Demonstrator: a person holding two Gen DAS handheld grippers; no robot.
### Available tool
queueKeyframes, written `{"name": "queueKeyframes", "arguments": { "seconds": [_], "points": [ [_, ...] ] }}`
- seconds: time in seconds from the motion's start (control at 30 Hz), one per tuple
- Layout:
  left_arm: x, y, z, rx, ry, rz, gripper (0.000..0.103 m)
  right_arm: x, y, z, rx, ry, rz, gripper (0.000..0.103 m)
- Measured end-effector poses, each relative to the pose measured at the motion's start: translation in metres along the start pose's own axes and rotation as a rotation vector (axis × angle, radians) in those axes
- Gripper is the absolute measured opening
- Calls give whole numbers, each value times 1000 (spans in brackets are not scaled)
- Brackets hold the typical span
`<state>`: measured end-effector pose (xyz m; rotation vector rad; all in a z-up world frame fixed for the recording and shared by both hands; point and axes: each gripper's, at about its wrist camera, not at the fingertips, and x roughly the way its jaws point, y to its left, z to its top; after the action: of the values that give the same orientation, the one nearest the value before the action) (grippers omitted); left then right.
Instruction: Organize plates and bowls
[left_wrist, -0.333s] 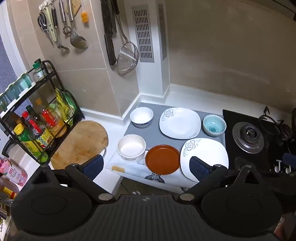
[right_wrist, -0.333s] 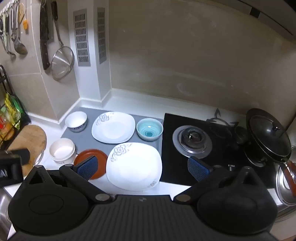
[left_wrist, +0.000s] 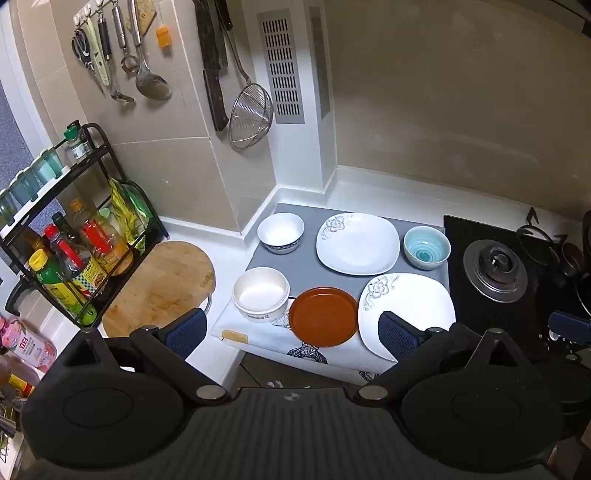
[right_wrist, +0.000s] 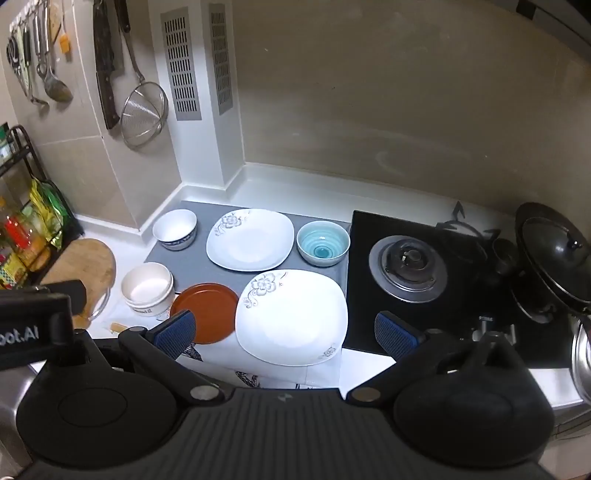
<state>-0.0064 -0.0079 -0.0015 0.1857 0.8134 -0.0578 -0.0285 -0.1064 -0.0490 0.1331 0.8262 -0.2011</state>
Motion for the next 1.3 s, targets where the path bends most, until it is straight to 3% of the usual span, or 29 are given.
{"name": "queueKeyframes", "arguments": {
  "seconds": [0.23, 1.3],
  "points": [
    [-4, -6, 2, 10, -8, 15, 99, 5, -26, 9, 5, 5, 7, 103],
    [-4, -17, 6, 23, 14, 30, 99, 11, -33, 10, -12, 11, 17, 103]
  ]
}}
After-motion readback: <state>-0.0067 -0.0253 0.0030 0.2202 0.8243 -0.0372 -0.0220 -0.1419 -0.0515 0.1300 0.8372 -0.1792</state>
